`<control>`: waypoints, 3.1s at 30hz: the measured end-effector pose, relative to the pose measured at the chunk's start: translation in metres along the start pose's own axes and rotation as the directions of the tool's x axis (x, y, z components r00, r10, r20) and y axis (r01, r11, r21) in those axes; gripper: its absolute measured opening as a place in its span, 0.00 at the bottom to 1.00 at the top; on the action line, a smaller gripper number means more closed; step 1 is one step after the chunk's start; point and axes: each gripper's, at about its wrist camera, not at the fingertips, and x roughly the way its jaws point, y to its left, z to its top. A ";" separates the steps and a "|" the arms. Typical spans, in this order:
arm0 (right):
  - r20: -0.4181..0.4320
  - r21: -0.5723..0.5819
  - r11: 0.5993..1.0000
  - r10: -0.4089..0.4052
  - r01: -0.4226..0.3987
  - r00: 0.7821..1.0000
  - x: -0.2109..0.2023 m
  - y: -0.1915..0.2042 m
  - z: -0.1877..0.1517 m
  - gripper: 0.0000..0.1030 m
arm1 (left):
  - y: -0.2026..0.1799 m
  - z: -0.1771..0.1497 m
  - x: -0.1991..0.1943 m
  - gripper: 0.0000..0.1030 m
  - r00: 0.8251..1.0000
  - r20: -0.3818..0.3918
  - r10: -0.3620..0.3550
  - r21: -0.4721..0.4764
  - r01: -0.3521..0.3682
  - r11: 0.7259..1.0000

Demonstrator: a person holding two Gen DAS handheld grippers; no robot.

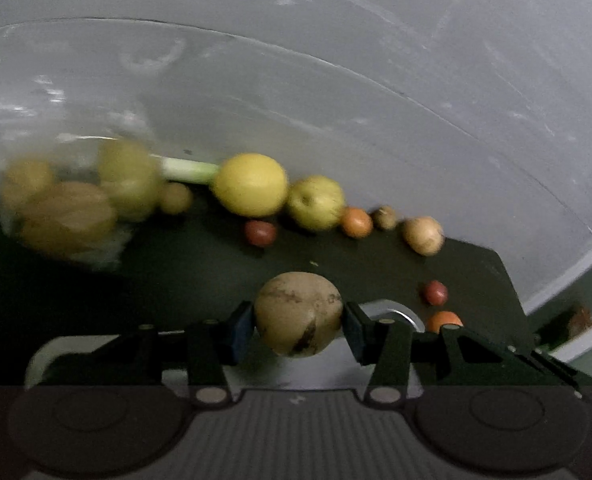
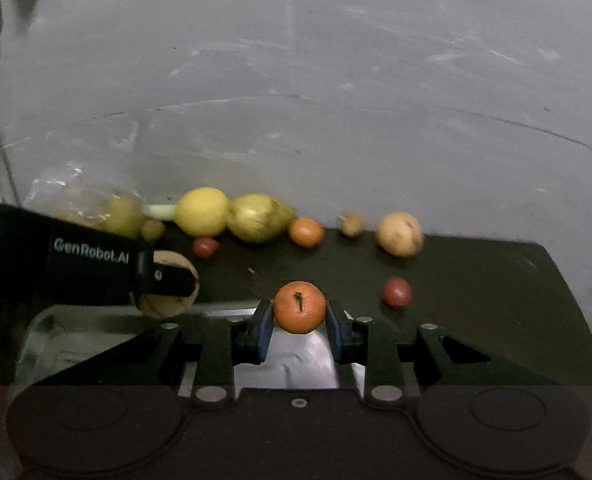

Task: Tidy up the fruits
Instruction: 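Grasp the beige streaked fruit with the left tool while the right tool grasps a small orange fruit, then carry both fruits onto the silver tray and open both tools to release them, then move both open tools back from the tray toward the fruit row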

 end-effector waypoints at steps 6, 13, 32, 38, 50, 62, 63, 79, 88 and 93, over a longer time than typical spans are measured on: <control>-0.019 0.036 0.998 -0.052 0.053 0.998 -0.017 -0.016 -0.020 0.29 | -0.028 -0.011 0.011 0.51 0.998 -0.044 -0.050 0.064 0.053 0.997; -0.054 0.054 0.995 -0.082 0.085 0.995 -0.031 -0.019 -0.043 0.30 | -0.052 -0.022 0.029 0.51 0.991 -0.108 -0.082 0.130 0.096 0.987; -0.073 0.028 0.995 -0.090 0.092 0.993 -0.039 -0.008 -0.065 0.30 | -0.060 -0.040 0.043 0.51 0.988 -0.136 -0.068 0.177 0.092 0.980; -0.076 0.009 0.996 -0.086 0.087 0.993 -0.038 -0.004 -0.066 0.30 | -0.060 -0.040 0.042 0.52 0.989 -0.134 -0.068 0.177 0.091 0.980; -0.091 -0.001 0.996 -0.084 0.084 0.992 -0.036 0.001 -0.065 0.47 | -0.056 -0.040 0.036 0.67 0.988 -0.139 -0.063 0.186 0.088 0.979; -0.080 0.006 0.998 -0.066 0.067 0.995 -0.060 0.015 -0.066 0.85 | -0.028 -0.045 -0.016 0.92 0.993 -0.104 -0.061 0.252 0.086 0.964; -0.084 0.007 0.998 -0.062 0.062 0.995 -0.063 0.016 -0.067 0.86 | -0.024 -0.046 -0.023 0.94 0.994 -0.097 -0.059 0.264 0.083 0.961; -0.154 -0.037 0.998 0.035 -0.041 0.987 -0.093 0.075 -0.074 0.98 | 0.050 -0.066 -0.098 0.99 0.999 -0.036 0.013 0.302 -0.001 0.953; -0.140 -0.094 0.991 0.079 -0.093 0.987 -0.089 0.111 -0.060 0.99 | 0.096 -0.062 -0.119 0.99 0.998 -0.015 0.062 0.228 -0.057 0.972; -0.119 -0.125 0.986 0.095 -0.110 0.988 -0.079 0.122 -0.047 0.99 | 0.109 -0.056 -0.122 0.99 0.996 0.009 0.084 0.197 -0.084 0.977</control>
